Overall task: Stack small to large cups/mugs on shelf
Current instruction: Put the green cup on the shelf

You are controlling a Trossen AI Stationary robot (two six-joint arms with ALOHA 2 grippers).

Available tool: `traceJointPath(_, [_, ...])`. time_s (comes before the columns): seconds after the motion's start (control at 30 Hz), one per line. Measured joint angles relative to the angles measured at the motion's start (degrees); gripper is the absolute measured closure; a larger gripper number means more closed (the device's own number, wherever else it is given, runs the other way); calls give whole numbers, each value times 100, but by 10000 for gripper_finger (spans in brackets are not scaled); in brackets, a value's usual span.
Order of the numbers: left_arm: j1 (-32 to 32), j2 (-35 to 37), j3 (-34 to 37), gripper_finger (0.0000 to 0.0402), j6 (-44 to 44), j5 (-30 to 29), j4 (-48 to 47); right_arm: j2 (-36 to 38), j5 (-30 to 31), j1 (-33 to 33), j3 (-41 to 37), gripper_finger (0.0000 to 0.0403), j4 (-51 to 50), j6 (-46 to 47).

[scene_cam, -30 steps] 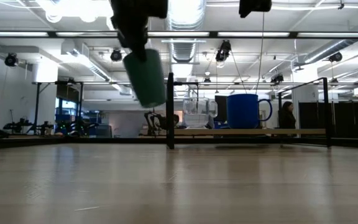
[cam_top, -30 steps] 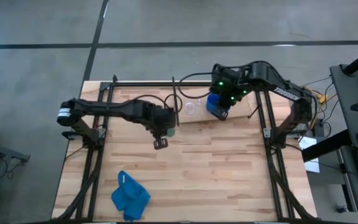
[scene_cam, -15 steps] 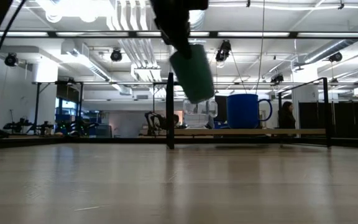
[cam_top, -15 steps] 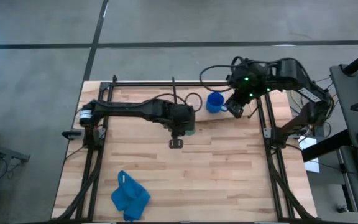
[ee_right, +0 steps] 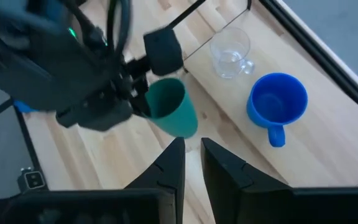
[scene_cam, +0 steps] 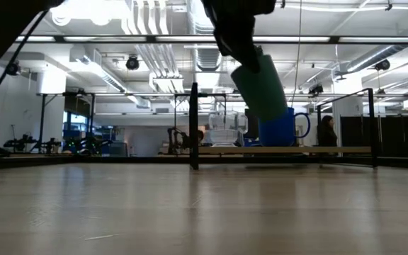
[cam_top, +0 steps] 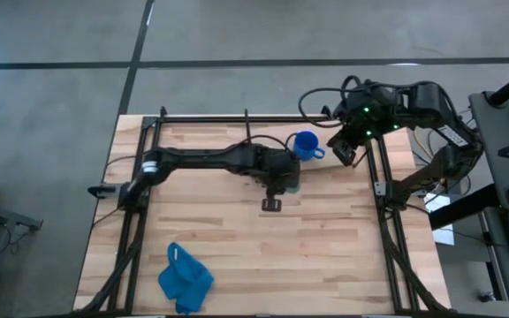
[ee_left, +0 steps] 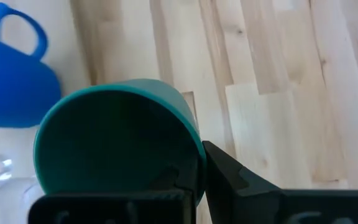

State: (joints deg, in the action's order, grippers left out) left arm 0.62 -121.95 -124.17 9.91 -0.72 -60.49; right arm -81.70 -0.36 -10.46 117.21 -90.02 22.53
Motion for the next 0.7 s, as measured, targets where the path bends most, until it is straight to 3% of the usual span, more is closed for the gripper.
traceJointPath(0.7, [0,-658,93,402,-55,263,39,-10,103,4,0,355,0,221])
